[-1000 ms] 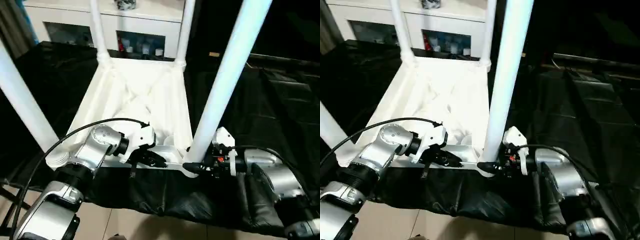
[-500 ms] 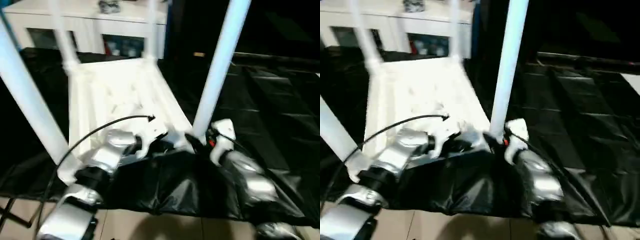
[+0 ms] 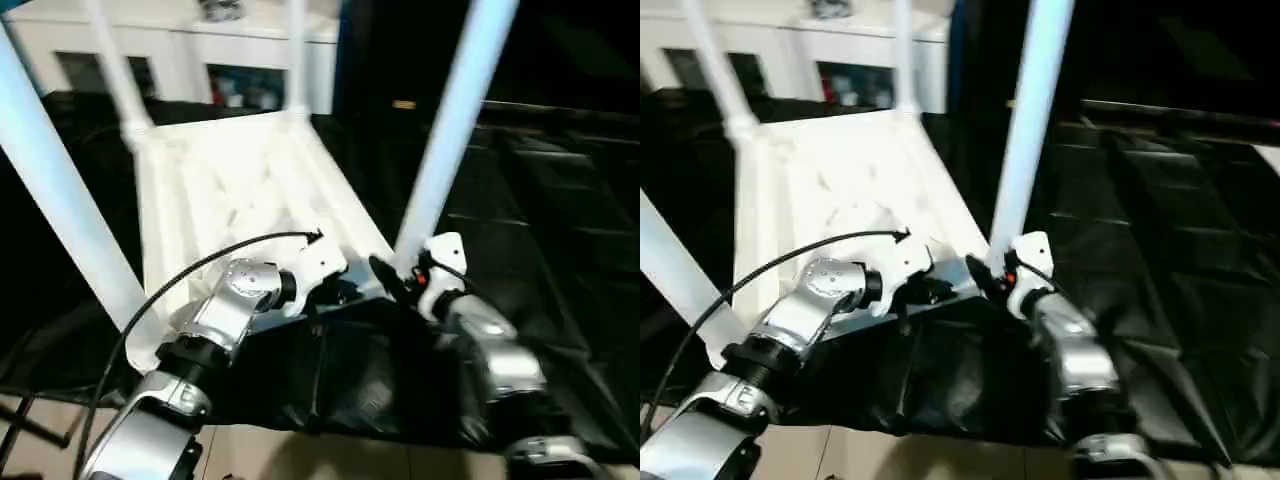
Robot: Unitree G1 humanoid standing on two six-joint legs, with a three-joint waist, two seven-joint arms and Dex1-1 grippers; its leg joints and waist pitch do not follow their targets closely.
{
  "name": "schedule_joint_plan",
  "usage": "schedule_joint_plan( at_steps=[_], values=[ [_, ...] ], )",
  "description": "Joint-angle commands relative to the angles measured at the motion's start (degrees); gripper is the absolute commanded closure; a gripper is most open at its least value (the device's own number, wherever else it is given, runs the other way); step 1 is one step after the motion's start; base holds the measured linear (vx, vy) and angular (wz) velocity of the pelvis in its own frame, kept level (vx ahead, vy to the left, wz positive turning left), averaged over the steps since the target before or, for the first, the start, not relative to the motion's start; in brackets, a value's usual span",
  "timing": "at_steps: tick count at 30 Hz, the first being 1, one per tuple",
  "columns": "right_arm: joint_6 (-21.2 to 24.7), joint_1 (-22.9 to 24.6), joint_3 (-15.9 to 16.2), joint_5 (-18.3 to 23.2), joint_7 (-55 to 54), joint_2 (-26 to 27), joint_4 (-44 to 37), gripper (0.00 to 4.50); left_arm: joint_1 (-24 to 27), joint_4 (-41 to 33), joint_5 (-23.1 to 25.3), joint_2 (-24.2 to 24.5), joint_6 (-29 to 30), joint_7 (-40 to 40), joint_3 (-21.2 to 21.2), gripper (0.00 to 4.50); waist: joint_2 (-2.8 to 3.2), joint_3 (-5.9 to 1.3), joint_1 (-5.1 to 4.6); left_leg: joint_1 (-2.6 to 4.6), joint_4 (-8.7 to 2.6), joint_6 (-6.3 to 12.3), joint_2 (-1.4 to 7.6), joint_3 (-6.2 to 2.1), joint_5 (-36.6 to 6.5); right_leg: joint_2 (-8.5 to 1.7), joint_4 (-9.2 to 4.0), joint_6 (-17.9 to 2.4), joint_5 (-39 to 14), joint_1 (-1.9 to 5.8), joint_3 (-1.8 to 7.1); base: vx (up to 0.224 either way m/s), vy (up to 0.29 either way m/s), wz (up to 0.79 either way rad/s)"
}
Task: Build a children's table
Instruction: Rotate leg to tighten
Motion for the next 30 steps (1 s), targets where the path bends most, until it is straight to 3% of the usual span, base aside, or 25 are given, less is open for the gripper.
schedule_joint_plan(
  at_steps=[1,7,11,21,30],
  values=[
    [-0.8,0.5,3.9,0.3,7.5,-1.3,-2.9,0.67,0.5,0.3,0.0,0.3,-2.0,-4.5,-3.7,4.5,-0.08,-2.96,0.2,-0.22,-3.14,4.91,0.95,0.4,-10.0,-2.42,-3.4,-14.0,-4.1,3.26,2.14,0.0,0.0,0.0],
    [1.8,2.5,7.2,2.7,22.6,-8.5,-7.6,0.67,0.5,-0.4,0.2,4.1,-3.5,-10.4,-4.7,4.5,-0.11,-2.76,0.82,0.0,-3.31,4.61,1.23,0.34,-12.4,-2.4,-3.72,-13.3,-8.2,3.18,2.24,0.0,0.0,0.0],
    [3.9,2.0,8.3,4.0,28.9,-11.4,-8.1,1.02,0.8,-1.1,-0.5,6.1,-4.3,-13.8,-4.9,4.5,-0.31,-2.83,1.54,0.17,-3.2,4.33,1.35,0.44,-12.1,-2.53,-3.55,-13.6,-8.4,3.05,2.24,0.0,0.0,0.0],
    [5.8,1.4,9.5,4.9,33.8,-13.5,-9.1,1.72,1.0,-1.8,-1.5,8.0,-5.1,-17.1,-5.1,4.5,-0.35,-3.01,1.94,-0.02,-2.95,4.53,1.32,0.51,-9.9,-2.52,-3.09,-14.4,-6.2,3.2,2.09,0.0,0.0,0.0],
    [7.4,3.3,9.0,5.9,32.8,-12.0,-10.9,1.86,1.1,-1.5,-1.9,8.1,-5.0,-17.5,-4.9,4.5,-0.15,-3.13,1.97,-0.07,-2.89,4.21,1.26,0.45,-9.4,-2.45,-2.91,-14.6,-4.7,3.34,2.04,0.0,0.0,0.0]
  ],
)
